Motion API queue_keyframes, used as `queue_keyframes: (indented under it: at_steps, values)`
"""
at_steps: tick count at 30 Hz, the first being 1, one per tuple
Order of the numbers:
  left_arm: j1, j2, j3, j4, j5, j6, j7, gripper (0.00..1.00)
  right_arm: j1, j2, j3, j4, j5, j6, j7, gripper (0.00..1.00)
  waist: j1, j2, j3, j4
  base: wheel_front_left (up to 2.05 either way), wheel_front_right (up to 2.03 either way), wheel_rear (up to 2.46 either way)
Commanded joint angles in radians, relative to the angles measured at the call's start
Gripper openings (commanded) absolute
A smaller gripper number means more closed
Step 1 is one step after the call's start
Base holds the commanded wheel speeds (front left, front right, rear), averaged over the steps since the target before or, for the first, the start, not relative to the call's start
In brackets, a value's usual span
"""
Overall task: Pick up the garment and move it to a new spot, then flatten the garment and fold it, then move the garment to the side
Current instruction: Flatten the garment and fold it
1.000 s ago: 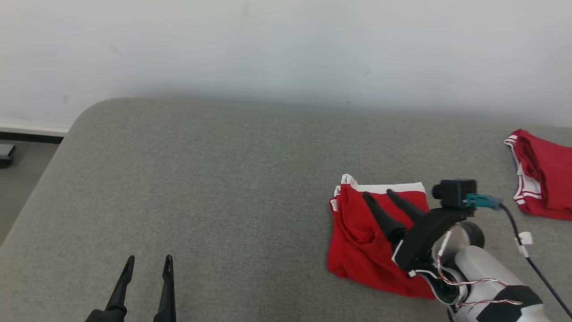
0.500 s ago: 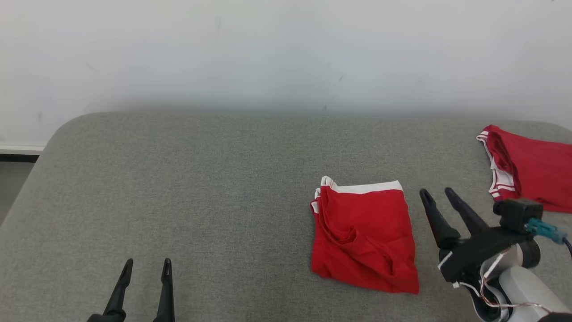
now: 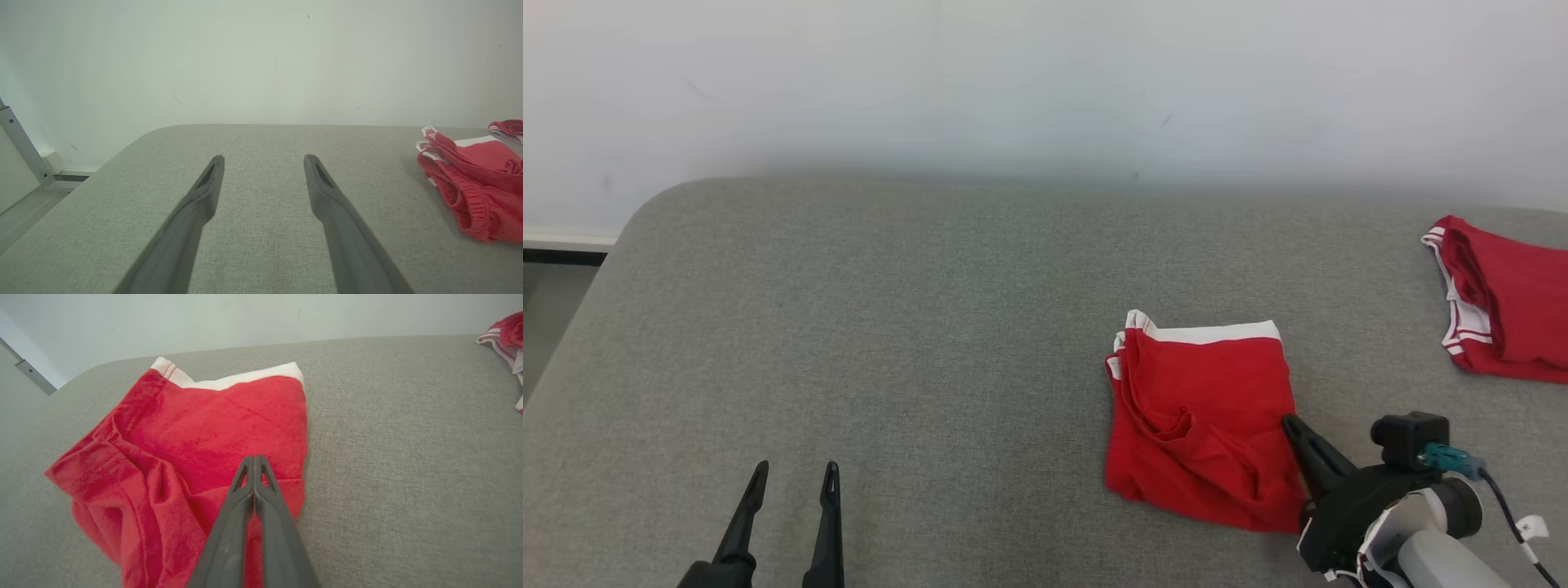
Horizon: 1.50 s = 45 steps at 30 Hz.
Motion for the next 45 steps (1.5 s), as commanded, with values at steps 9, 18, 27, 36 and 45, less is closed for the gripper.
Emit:
queue_keyframes:
  at_steps: [9, 18, 27, 36, 45]
  values:
    - [-0.029, 0.014, -0.008, 0.017, -0.011, 0.001, -0.003, 1.00, -0.060, 0.011, 0.172, 0.088, 0.040, -0.003, -0.050, 0.00, 0.0000, -0.0001, 0.013, 0.052, 0.00, 0.00, 0.00]
    - [-0.018, 0.013, -0.006, 0.018, -0.013, 0.001, -0.003, 1.00, -0.078, 0.044, 0.339, 0.080, 0.125, -0.003, -0.117, 0.00, 0.0000, -0.0001, 0.009, 0.075, 0.00, 0.00, 0.00]
    - [-0.026, 0.007, -0.012, 0.018, -0.008, 0.001, -0.003, 1.00, -0.097, 0.113, 0.431, 0.096, 0.152, -0.003, -0.155, 0.00, 0.0000, -0.0001, 0.008, 0.073, 0.00, 0.00, 0.00]
    - [0.000, 0.010, 0.002, 0.016, -0.001, 0.001, -0.003, 1.00, -0.063, 0.088, 0.259, -0.040, 0.082, -0.003, -0.156, 0.00, 0.0000, -0.0001, -0.025, 0.033, 0.00, 0.00, 0.00]
    - [0.027, 0.015, 0.029, 0.012, -0.005, 0.001, -0.003, 1.00, 0.089, 0.069, -0.021, -0.210, -0.050, -0.003, -0.156, 0.00, 0.0000, -0.0001, -0.057, -0.042, 0.00, 0.00, 0.00]
